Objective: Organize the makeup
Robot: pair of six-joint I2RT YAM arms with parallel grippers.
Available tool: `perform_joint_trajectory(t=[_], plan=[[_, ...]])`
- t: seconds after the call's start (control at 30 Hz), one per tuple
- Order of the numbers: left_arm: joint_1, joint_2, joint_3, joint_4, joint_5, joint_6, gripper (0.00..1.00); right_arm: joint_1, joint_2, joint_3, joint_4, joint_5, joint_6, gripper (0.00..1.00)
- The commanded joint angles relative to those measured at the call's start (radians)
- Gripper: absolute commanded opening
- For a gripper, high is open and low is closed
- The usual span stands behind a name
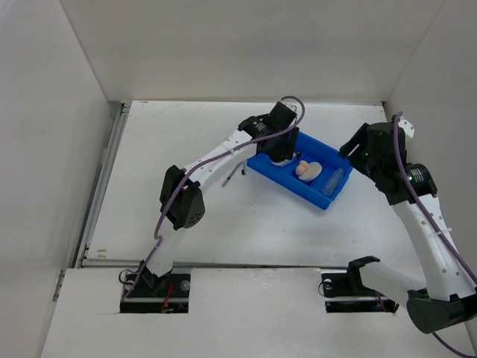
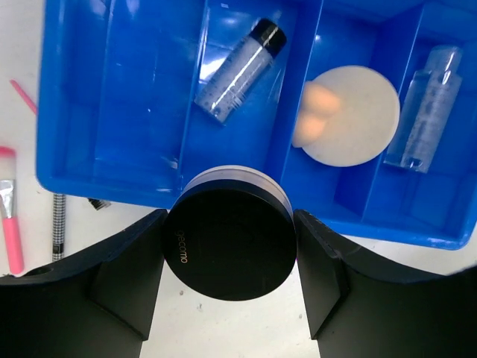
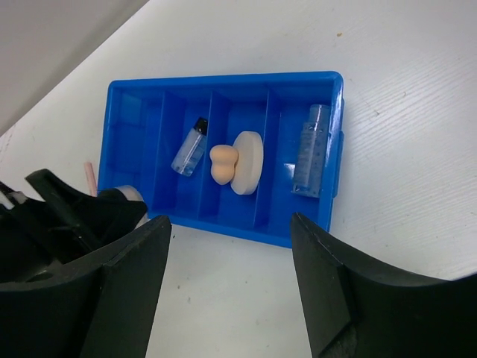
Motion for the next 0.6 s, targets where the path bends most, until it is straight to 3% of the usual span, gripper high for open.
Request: perform_joint_trajectory(t=[0.0, 0.57], plan=[[-0.01, -0.012, 0.061, -0.039, 0.022, 0.032, 0.09, -0.003, -0.021, 0.035, -0.006, 0.026, -0.007, 0.71], [0.044, 0.068, 0.207, -0.081, -0.046, 0.034, 0.07, -0.003, -0.021, 0.054, -0.015, 0.035, -0.007, 0.71]])
